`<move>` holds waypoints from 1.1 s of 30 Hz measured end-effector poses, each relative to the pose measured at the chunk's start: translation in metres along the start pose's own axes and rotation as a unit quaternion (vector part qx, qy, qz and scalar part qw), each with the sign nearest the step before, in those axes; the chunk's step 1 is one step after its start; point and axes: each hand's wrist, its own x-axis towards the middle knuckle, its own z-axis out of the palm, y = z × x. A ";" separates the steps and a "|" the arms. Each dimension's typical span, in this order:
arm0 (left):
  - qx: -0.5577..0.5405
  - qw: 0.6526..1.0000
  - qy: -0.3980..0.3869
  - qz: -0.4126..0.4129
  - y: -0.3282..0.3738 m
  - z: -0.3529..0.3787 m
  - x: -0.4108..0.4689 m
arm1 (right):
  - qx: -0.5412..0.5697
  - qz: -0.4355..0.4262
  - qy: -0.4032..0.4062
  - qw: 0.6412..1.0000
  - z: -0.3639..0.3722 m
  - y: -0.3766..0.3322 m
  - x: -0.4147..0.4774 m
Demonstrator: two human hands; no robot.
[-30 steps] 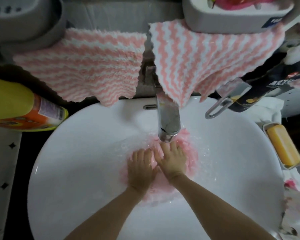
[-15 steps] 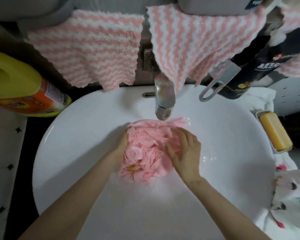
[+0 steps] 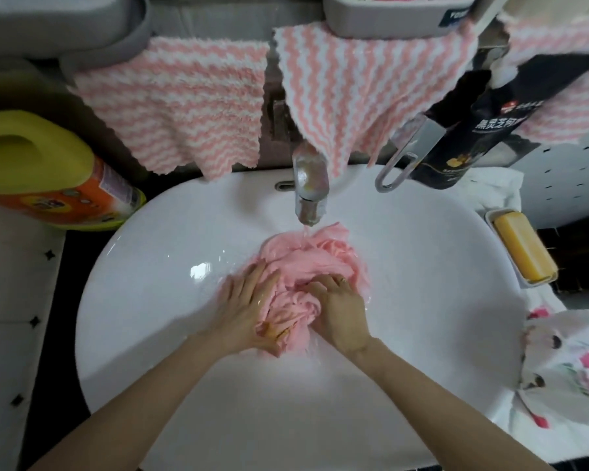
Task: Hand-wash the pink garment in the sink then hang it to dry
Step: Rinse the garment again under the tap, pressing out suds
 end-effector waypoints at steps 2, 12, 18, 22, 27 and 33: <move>0.012 1.000 -0.012 0.003 0.007 -0.003 0.002 | 0.047 0.042 0.011 0.998 -0.024 -0.009 0.007; -0.580 0.798 0.136 -0.095 0.031 -0.078 0.003 | 0.574 0.272 -0.090 0.767 -0.084 0.023 0.018; -0.422 0.891 0.085 -0.144 0.012 -0.071 0.010 | 0.162 0.286 -0.211 0.921 -0.071 0.050 0.015; -0.181 0.981 0.039 -0.055 0.024 -0.031 0.010 | 0.162 0.135 -0.152 0.966 -0.060 0.038 0.010; -0.056 0.985 0.157 -0.049 0.041 0.005 0.023 | -0.023 0.058 -0.097 0.993 -0.004 0.016 0.014; -0.018 0.980 0.185 -0.072 0.047 0.026 0.034 | -0.128 0.055 -0.006 0.990 0.030 0.029 0.009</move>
